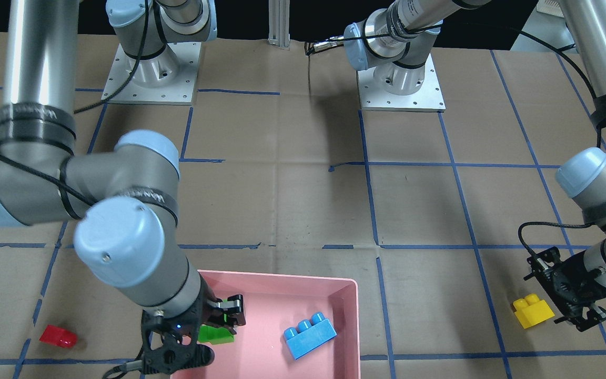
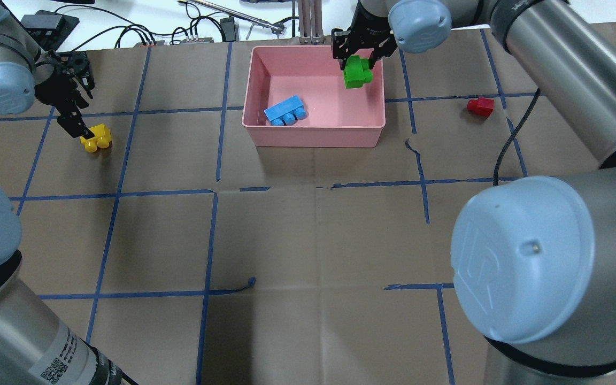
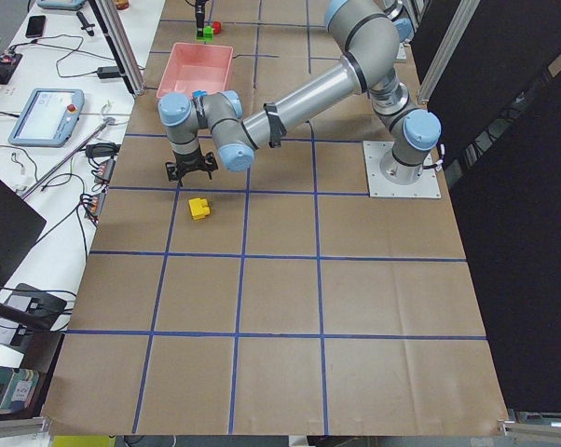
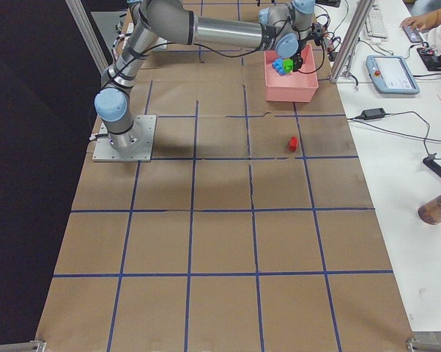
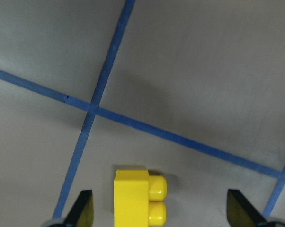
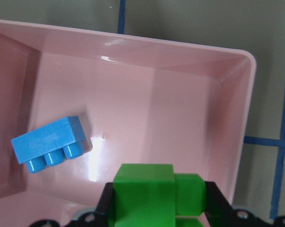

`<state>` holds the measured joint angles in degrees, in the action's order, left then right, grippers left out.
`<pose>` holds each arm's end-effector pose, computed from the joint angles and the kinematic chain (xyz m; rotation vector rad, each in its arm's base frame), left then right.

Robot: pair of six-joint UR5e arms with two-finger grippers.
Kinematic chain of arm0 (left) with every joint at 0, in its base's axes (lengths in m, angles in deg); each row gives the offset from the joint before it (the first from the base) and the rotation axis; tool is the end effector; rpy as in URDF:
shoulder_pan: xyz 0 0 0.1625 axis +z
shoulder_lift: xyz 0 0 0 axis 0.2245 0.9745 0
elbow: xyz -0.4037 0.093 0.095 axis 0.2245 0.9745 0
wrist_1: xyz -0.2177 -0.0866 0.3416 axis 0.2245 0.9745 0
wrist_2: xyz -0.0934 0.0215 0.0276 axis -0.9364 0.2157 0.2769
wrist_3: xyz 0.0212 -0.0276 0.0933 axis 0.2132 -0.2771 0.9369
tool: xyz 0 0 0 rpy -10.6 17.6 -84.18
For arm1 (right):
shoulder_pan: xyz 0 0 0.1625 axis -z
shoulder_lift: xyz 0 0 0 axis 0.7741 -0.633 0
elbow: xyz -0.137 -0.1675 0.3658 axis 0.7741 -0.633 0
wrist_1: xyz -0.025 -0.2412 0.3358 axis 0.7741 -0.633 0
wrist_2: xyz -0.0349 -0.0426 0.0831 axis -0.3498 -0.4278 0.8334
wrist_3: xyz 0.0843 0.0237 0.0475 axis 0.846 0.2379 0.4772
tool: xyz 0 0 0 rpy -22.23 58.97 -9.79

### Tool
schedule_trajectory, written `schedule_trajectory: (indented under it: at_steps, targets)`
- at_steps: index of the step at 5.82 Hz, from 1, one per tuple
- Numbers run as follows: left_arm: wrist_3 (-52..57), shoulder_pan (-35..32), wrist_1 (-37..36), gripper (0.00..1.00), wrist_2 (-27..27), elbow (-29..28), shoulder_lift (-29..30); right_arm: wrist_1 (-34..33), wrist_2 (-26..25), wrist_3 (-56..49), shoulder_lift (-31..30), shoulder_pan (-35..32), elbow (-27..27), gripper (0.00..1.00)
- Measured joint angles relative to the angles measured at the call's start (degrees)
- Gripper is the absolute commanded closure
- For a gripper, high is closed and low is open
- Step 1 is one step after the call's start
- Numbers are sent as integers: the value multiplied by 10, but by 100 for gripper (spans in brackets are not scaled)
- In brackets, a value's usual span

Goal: Put all blocks into box

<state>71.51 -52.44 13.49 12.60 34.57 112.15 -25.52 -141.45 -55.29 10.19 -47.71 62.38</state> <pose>0.1691 -0.6910 0.2377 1.7530 2.5415 -0.0569 0.2594 -0.7431 0.3106 -0.1483 2.9698 -0.2210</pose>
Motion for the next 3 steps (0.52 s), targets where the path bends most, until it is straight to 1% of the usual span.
schedule_trajectory:
  at_steps: [1,3]
  targets:
    - [3,6,-50,0,-1,17,15,-25,-1,6,23,-3,-1,1]
    - [3,8,-72,0,-1,28,31,-41,-4,9,27,-4,1,0]
